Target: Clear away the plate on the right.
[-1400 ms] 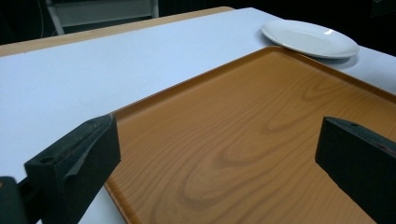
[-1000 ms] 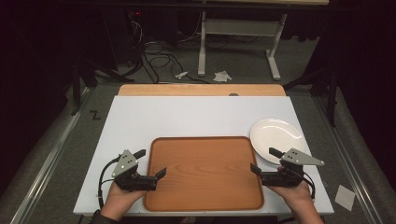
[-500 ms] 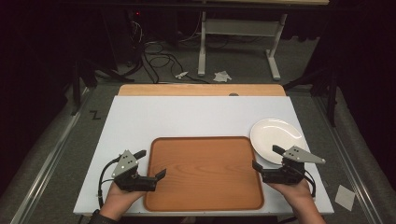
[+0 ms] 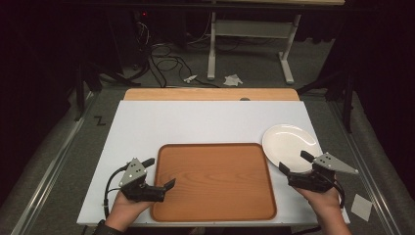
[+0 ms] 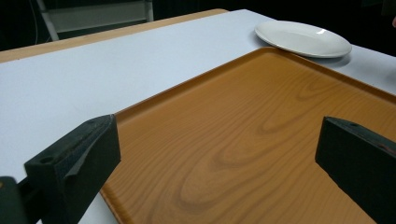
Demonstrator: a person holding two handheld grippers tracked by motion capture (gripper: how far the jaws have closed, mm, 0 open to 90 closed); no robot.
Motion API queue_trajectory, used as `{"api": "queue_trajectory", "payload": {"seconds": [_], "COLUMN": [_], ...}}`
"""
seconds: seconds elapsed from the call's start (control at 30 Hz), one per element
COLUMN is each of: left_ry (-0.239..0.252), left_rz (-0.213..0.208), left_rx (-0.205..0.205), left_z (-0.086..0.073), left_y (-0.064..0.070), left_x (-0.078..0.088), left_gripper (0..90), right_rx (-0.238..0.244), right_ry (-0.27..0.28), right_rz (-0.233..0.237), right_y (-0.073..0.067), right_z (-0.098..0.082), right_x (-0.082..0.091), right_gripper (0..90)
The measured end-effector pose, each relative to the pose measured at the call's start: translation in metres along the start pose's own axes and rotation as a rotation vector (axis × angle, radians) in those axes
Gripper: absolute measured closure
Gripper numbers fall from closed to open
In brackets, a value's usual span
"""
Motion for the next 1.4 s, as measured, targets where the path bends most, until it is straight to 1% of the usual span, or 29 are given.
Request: {"api": "queue_trajectory", "payload": {"seconds": [0.07, 0.1, 0.13, 0.23, 0.33, 0.37, 0.43, 0.47, 0.53, 0.67, 0.7, 0.73, 0.77, 0.8, 0.83, 0.87, 0.9, 0.93, 1.0, 1.03, 1.13, 1.23, 1.27, 1.3, 1.33, 1.4], "left_ry": [0.001, 0.000, 0.001, 0.000, 0.000, -0.001, -0.001, 0.000, 0.003, 0.002, 0.002, 0.001, 0.002, 0.005, 0.005, 0.007, 0.008, 0.007, 0.008, 0.008, 0.013, 0.016, 0.016, 0.017, 0.018, 0.016], "left_rz": [0.000, 0.001, 0.001, 0.000, 0.000, 0.000, 0.001, 0.001, 0.001, 0.000, 0.000, -0.001, 0.000, 0.001, 0.001, 0.001, 0.000, 0.000, -0.002, -0.002, -0.004, -0.005, -0.005, -0.006, -0.005, -0.005], "left_rx": [0.000, 0.000, 0.000, 0.000, 0.000, 0.000, 0.000, 0.002, 0.005, 0.004, 0.004, 0.004, 0.005, 0.009, 0.009, 0.009, 0.009, 0.007, 0.010, 0.010, 0.012, 0.012, 0.012, 0.014, 0.016, 0.014], "left_z": [0.000, 0.000, 0.000, 0.000, 0.000, 0.000, 0.000, 0.000, 0.000, 0.000, 0.000, 0.000, 0.000, 0.000, 0.000, 0.001, 0.001, 0.001, 0.001, 0.001, 0.001, 0.001, 0.001, 0.001, 0.001, 0.001], "left_y": [0.000, 0.000, 0.000, 0.000, 0.000, 0.000, 0.000, 0.000, 0.000, 0.000, 0.000, 0.000, 0.000, 0.000, 0.000, 0.000, 0.000, -0.001, -0.001, -0.001, -0.001, -0.002, -0.002, -0.002, -0.002, -0.002], "left_x": [0.000, 0.000, 0.000, 0.000, 0.000, 0.000, 0.000, 0.000, 0.000, 0.000, 0.000, 0.000, 0.000, 0.000, 0.000, 0.000, 0.000, 0.000, 0.000, 0.000, 0.001, 0.003, 0.003, 0.003, 0.003, 0.002], "left_gripper": [0.6, 0.6, 0.7, 0.6, 0.6, 0.6, 0.7, 0.7, 0.7, 0.6, 0.6, 0.6, 0.7, 0.7, 0.7, 0.7, 0.7, 0.7, 0.7, 0.7, 0.7, 0.7, 0.7, 0.7, 0.6, 0.7], "right_rx": [-0.011, -0.015, -0.015, -0.002, -0.007, -0.014, -0.025, -0.041, -0.055, -0.070, -0.070, -0.075, -0.079, -0.079, -0.079, -0.086, -0.109, -0.122, -0.142, -0.147, -0.183, -0.212, -0.212, -0.223, -0.241, -0.247], "right_ry": [0.008, 0.001, 0.000, 0.011, 0.016, 0.027, 0.029, 0.029, 0.028, 0.008, 0.008, 0.009, 0.010, 0.012, 0.012, 0.008, -0.003, -0.008, -0.024, -0.035, -0.077, -0.073, -0.073, -0.067, -0.047, -0.045], "right_rz": [-0.019, -0.017, -0.015, -0.027, -0.033, -0.040, -0.048, -0.049, -0.052, -0.073, -0.073, -0.075, -0.081, -0.096, -0.096, -0.099, -0.108, -0.111, -0.121, -0.124, -0.153, -0.162, -0.162, -0.156, -0.146, -0.143], "right_y": [0.006, 0.008, 0.010, 0.015, 0.018, 0.022, 0.027, 0.029, 0.034, 0.044, 0.044, 0.045, 0.047, 0.050, 0.050, 0.051, 0.056, 0.058, 0.063, 0.065, 0.074, 0.078, 0.078, 0.079, 0.079, 0.079], "right_z": [0.000, 0.000, -0.001, -0.001, 0.000, 0.001, 0.001, 0.001, 0.000, -0.004, -0.004, -0.004, -0.004, -0.002, -0.002, -0.002, 0.001, 0.003, 0.003, 0.003, -0.004, -0.007, -0.007, -0.008, -0.011, -0.012], "right_x": [0.002, 0.002, 0.003, 0.005, 0.007, 0.009, 0.011, 0.012, 0.012, 0.013, 0.013, 0.013, 0.014, 0.013, 0.013, 0.012, 0.007, 0.005, 0.001, -0.001, -0.005, -0.006, -0.006, -0.006, -0.003, -0.002], "right_gripper": [8.1, 9.5, 9.7, 13.8, 17.0, 17.3, 17.6, 18.1, 18.7, 21.3, 21.3, 23.2, 23.6, 24.5, 24.5, 24.5, 24.5, 24.9, 28.4, 29.2, 29.3, 29.1, 29.1, 29.3, 30.5, 31.2]}}
Point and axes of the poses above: each handheld gripper's, and its own axes: x roughly backward along the jaws, z roughly out of its top, y roughly to its right, the point moved 10 cm from there along -x, roughly forward along the jaws, and after that the axes turned 5 degrees about -x, right-handed, at the moved point
